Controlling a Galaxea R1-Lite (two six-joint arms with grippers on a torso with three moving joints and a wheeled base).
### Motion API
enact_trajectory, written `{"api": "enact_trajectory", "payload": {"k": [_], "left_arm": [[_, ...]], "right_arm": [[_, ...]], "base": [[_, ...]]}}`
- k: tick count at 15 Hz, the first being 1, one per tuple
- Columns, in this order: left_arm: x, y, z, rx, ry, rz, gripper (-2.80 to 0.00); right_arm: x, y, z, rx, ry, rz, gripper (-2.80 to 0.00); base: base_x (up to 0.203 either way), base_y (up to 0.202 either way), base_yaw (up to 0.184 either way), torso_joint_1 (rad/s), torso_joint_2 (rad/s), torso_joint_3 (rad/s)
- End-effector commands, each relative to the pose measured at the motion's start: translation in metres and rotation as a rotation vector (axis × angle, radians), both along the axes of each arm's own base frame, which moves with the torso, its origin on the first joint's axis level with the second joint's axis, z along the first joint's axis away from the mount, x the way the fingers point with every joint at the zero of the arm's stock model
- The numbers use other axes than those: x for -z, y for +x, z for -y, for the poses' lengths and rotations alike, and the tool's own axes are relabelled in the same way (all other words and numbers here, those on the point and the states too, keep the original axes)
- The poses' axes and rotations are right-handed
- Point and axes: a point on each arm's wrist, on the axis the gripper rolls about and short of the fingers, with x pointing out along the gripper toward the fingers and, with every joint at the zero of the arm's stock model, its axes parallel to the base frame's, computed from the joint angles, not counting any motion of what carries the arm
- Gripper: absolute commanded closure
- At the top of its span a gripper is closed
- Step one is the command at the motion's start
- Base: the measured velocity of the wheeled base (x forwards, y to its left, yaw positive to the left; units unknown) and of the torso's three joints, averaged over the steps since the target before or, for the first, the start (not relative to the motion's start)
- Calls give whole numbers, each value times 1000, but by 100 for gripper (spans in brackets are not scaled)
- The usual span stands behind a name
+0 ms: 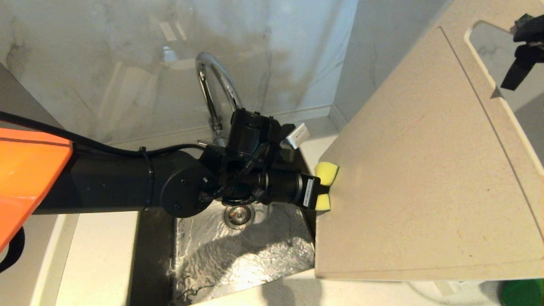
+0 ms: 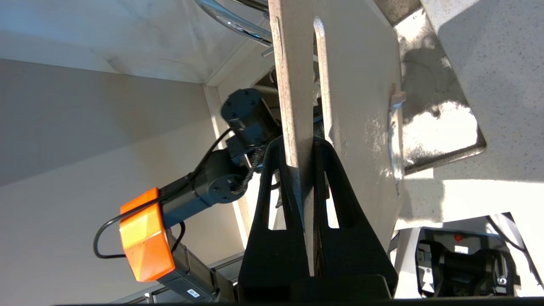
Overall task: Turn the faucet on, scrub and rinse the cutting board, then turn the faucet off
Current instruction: Scrub the cutting board underwater
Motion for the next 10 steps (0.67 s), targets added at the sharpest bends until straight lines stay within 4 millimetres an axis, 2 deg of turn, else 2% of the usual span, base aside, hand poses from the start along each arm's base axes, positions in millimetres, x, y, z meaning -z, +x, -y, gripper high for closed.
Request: {"api": "enact_trajectory", "payload": {"k": [1, 5, 10], "left_arm": [[11, 5, -12, -26, 25, -25, 0], [33, -7, -34, -42, 64, -58, 0], [46, -42, -82, -63, 116, -99, 0]], "right_arm": [[1, 2, -1, 0, 0, -9, 0], [1, 4, -2, -1, -1, -10, 0], [1, 9, -5, 1, -5, -17, 0]], "base": [[0, 0, 0, 0, 0, 0], [0, 0, 0, 0, 0, 0], [0, 0, 0, 0, 0, 0]]}}
